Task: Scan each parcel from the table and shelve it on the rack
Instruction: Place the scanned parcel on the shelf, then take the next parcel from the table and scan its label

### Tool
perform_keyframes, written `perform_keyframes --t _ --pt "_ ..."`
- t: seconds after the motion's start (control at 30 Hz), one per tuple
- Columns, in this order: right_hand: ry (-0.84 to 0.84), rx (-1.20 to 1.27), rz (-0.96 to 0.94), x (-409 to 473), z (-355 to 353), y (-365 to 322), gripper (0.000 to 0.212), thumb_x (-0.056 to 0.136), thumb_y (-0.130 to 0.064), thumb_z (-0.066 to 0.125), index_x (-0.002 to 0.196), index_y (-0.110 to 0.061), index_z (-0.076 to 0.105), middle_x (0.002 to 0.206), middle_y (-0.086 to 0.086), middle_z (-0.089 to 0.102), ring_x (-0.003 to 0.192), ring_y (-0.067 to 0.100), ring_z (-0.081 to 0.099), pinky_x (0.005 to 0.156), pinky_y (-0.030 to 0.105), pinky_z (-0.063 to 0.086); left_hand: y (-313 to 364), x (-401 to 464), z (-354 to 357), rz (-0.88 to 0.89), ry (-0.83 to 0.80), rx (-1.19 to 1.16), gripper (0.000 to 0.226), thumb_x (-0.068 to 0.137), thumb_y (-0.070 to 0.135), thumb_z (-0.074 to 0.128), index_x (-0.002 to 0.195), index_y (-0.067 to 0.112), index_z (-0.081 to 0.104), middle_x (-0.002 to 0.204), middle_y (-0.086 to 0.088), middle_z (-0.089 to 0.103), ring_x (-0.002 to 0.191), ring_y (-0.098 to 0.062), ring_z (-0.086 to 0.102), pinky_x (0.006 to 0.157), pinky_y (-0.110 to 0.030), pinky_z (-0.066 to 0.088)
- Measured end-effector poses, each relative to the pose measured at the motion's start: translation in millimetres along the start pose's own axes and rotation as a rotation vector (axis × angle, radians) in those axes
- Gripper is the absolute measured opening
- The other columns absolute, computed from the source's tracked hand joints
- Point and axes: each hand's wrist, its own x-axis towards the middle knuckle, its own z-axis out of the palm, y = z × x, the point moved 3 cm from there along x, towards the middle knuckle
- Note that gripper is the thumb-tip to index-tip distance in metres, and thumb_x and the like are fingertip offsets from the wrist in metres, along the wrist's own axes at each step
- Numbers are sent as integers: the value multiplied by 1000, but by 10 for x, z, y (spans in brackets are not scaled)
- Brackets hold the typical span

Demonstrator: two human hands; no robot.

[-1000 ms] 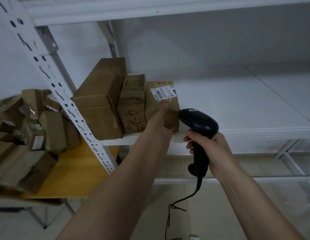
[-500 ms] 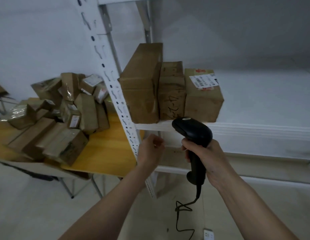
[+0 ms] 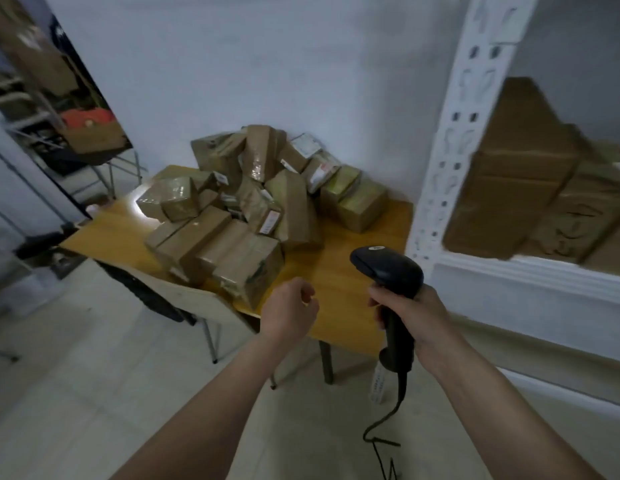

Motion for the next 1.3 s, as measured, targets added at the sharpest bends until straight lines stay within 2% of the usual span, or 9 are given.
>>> perform_keyframes --t 0.2,0.4,0.5,0.7,0.87,1.0,1.07,1.17,1.3 --pt "-21 19 39 295 873 121 8 83 -10 72 79 -5 67 69 10 65 65 25 56 62 35 47 -838 337 -399 -52 -21 -9 14 92 26 61 106 24 62 94 9 57 85 -12 55 68 -25 45" --pt "-17 -34 60 504 1386 132 7 82 -10 73 77 -8 69 69 7 66 64 21 58 64 33 48 -1319 633 -584 -98 -43 -37 11 90 24 62 101 27 61 97 6 60 89 -14 60 81 -35 56" --pt "-33 -51 63 672 1565 90 6 82 -9 73 78 -9 68 69 6 67 62 18 58 63 29 50 -1462 838 -610 -126 -59 -60 7 91 25 62 97 28 58 97 6 60 87 -12 60 77 -31 56" --pt "-46 -45 86 1200 1808 -41 6 82 -10 73 85 -8 69 72 6 70 63 17 62 62 28 51 -1630 1336 -651 -165 -87 -39 17 94 27 60 110 22 62 102 6 60 88 -10 60 74 -25 55" --pt "-58 -7 97 1769 1899 -221 8 82 -9 73 88 -9 68 71 5 69 63 19 62 63 29 52 -1578 1956 -663 -258 -146 -6 36 92 27 64 125 20 56 112 2 59 91 -11 57 67 -22 48" --pt "-54 1 128 2167 1887 -336 9 80 -9 74 87 -10 69 72 5 70 65 18 63 67 32 53 -1487 2408 -567 -327 -177 -76 56 89 34 67 138 18 44 128 -4 54 106 -17 57 83 -30 54" --pt "-59 -10 142 2336 1880 -374 9 80 -10 75 87 -10 69 73 5 71 64 17 64 66 30 53 -1442 2604 -518 -352 -179 -113 65 87 38 68 142 17 39 137 -7 47 114 -21 55 86 -32 53" --pt "-65 -10 170 2523 1858 -398 10 81 -11 74 89 -10 69 73 5 71 62 14 64 62 26 52 -1378 2854 -425 -425 -198 -182 81 83 49 69 145 12 34 145 -10 39 127 -26 46 99 -41 48" --pt "-50 9 207 2674 1755 -366 13 81 -10 74 92 -5 69 73 6 70 62 15 64 61 25 54 -1363 3137 -257 -615 -134 -357 99 72 60 75 145 9 30 144 -13 39 129 -30 45 98 -44 48"
